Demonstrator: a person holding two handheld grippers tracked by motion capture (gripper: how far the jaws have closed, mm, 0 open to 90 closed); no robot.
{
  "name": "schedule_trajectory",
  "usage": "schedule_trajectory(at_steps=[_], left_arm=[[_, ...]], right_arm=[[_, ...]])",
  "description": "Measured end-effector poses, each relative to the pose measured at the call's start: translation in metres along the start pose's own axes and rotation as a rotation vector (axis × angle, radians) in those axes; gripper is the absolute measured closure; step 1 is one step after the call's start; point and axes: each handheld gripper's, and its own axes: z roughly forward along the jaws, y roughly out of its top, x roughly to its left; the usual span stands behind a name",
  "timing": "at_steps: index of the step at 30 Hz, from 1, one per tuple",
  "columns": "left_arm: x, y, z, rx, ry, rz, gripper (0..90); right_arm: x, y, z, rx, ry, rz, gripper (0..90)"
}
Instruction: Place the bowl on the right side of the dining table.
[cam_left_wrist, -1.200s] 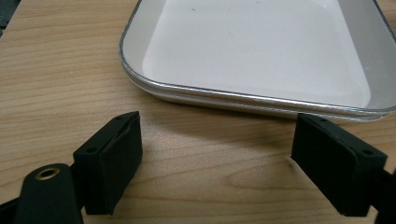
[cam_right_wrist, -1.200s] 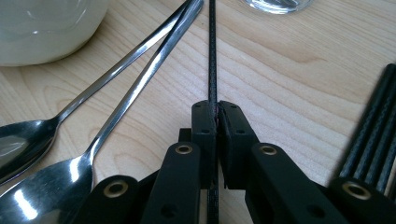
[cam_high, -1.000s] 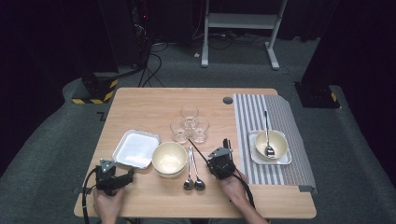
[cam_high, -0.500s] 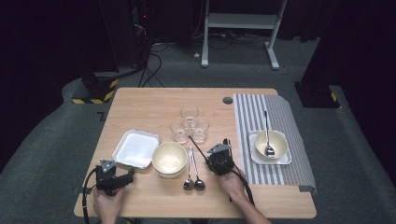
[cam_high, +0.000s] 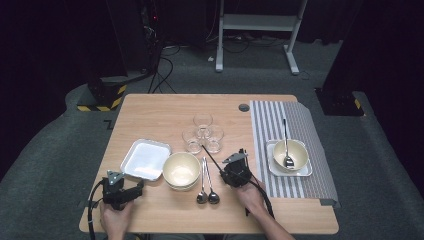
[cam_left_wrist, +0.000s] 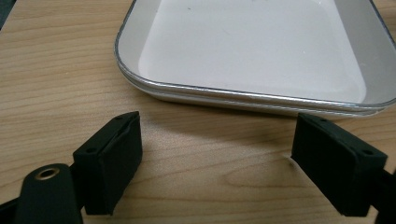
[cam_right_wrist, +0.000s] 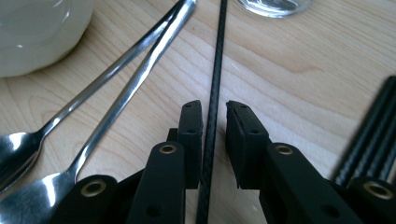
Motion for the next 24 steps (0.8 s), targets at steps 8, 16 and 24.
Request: schedule_trajectory(at_steps=[8,16,24], left_arm=[[0.001,0.0,0.0,-0.001,-0.005,-0.003,16.5],[0.001,0.0,0.0,-0.003,-0.013,-0.003,16.3],[0.001,0.0,0.0,-0.003,-0.016,-0.002,16.3]], right_arm=[[0.001,-0.003,-0.003,0.006,-0.031,-0.005,78.1],[0.009,0.0,0.0,0.01,-0.066,-0.032,84.5],[0.008,-0.001,-0.001,0.0,-0.065,0.018,86.1]])
